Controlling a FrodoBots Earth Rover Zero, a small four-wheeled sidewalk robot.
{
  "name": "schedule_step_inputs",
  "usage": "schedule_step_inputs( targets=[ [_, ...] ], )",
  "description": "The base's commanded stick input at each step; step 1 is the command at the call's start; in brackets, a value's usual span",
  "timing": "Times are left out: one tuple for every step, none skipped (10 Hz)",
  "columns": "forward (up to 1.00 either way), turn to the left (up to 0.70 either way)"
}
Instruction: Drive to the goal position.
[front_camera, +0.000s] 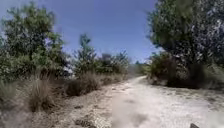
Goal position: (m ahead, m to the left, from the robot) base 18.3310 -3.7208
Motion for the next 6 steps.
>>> schedule_step_inputs(
  targets=[
    [0.45, -0.23],
    [0.45, -0.26],
    [0.45, 0.01],
    [0.45, 0.02],
    [0.45, 0.02],
    [0.45, 0.02]
  ],
)
